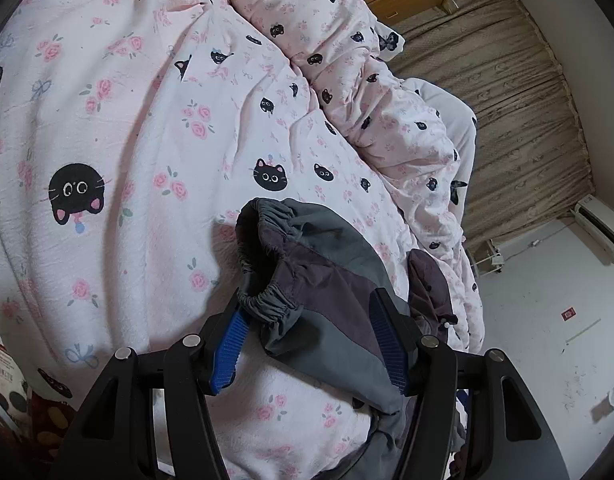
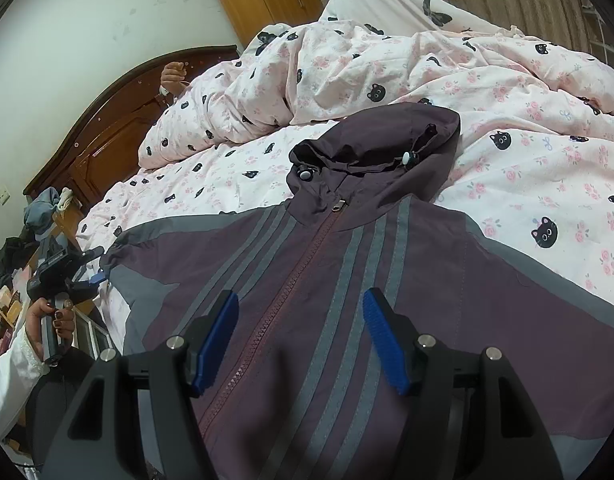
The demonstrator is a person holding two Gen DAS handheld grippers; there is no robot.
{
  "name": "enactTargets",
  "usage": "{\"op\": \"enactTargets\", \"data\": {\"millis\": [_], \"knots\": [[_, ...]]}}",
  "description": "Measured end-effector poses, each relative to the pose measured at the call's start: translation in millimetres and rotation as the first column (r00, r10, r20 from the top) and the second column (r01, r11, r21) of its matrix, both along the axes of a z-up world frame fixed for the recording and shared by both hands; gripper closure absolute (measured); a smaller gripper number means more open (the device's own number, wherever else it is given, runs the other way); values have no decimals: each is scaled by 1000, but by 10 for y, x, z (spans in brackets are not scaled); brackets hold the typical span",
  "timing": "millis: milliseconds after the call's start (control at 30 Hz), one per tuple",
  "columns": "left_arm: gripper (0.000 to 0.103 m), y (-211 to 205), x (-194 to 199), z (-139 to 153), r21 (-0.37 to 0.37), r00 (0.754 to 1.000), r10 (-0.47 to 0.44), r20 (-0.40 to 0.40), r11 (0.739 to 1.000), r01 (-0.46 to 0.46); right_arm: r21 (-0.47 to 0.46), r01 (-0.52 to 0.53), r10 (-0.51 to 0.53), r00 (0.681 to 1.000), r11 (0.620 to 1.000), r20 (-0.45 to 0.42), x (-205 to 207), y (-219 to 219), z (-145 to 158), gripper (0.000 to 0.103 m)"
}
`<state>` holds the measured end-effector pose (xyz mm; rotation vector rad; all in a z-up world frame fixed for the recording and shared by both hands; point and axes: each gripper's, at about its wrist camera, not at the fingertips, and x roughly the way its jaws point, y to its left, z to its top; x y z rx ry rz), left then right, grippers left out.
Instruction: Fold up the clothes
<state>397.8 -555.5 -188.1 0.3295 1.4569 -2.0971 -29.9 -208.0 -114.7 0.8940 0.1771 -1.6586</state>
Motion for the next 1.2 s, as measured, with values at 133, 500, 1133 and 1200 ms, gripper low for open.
{"op": "enactTargets", "data": {"millis": [133,500,1133,1200], "knots": [[52,-6,2,-3,2,1000,18,-1,1000,-18,-6,-2,3,1000,1000,8,-3,6,11,37],[91,10,27,13,-27,998,47,35,999,-46,68,-29,27,999,997,26,31,-113,-160,37],[92,162,-72,318,-161,993,82,85,985,-68,243,-60,80,994,968,-73,256,-317,-520,23],[92,201,-115,386,-186,991,84,108,981,-63,245,-63,84,993,968,-78,273,-322,-518,22]]}}
